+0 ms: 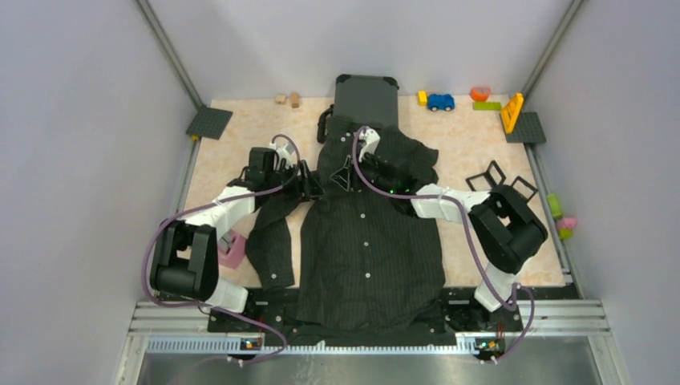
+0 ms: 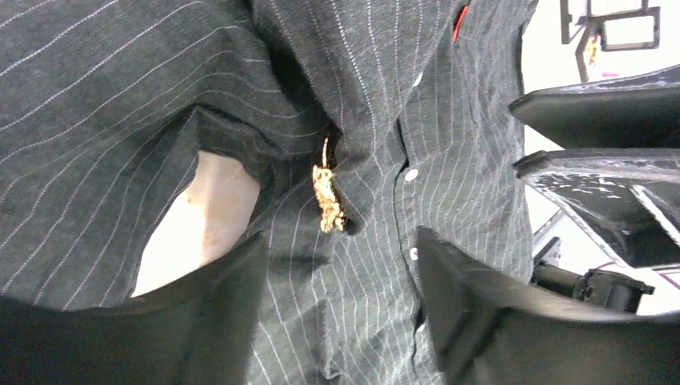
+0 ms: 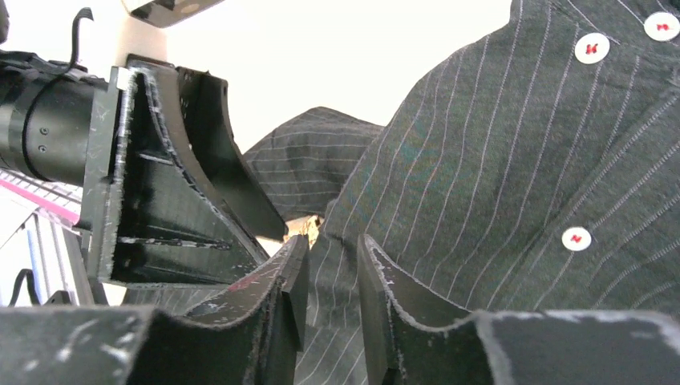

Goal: Pin the brooch onto the clothing

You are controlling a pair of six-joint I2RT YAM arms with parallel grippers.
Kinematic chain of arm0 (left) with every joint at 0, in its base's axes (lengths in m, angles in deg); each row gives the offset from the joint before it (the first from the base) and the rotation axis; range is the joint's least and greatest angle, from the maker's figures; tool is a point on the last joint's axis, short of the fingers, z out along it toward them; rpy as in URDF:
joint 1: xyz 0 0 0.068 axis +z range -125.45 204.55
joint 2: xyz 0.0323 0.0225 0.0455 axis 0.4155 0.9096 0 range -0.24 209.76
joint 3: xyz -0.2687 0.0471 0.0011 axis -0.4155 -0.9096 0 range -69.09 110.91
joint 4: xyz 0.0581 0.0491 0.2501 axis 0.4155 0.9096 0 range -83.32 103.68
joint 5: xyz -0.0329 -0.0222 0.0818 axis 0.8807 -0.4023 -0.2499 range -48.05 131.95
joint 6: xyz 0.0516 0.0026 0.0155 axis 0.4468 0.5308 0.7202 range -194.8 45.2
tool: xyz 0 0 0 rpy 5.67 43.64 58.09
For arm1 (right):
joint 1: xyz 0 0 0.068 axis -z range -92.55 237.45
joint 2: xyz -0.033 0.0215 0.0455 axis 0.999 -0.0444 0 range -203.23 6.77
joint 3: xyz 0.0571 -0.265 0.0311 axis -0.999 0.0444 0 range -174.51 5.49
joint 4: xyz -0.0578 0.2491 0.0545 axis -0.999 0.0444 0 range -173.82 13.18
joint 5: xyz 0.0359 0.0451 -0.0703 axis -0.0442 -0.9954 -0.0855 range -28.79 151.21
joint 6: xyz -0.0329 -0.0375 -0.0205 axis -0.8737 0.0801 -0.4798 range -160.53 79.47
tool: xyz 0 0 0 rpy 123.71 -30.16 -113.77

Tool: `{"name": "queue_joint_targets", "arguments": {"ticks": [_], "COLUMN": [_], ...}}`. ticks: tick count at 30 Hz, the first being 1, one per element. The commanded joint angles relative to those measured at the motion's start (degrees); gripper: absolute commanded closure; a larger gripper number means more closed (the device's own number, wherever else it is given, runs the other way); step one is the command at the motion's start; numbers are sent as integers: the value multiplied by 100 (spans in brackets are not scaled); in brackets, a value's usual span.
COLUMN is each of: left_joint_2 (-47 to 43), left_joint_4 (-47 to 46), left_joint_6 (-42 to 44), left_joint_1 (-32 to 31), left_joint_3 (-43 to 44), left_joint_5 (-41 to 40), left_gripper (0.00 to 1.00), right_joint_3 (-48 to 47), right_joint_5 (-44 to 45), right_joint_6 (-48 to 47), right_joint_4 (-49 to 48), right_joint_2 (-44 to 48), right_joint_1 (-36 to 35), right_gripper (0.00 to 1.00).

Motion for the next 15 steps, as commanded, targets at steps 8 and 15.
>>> {"name": "queue_joint_targets", "arguments": {"ticks": [8,15], "left_joint_2": [-1764,-2031], "left_joint_4": [1172,2431], "left_joint_6": [434,1399], "left_joint_1": [-14,-14], "left_joint_3": [670,1863], "left_joint_5": [-1496,-1608], "left_gripper": [9,8], "right_joint_3": [-136,-312], "right_joint_5": [817,1684], "right_joint_6": [-174,-322], "right_joint_4": [2173,4722], "right_joint_2": [1591,2532], "right_joint_1": [261,866], "right_gripper": [56,47]}}
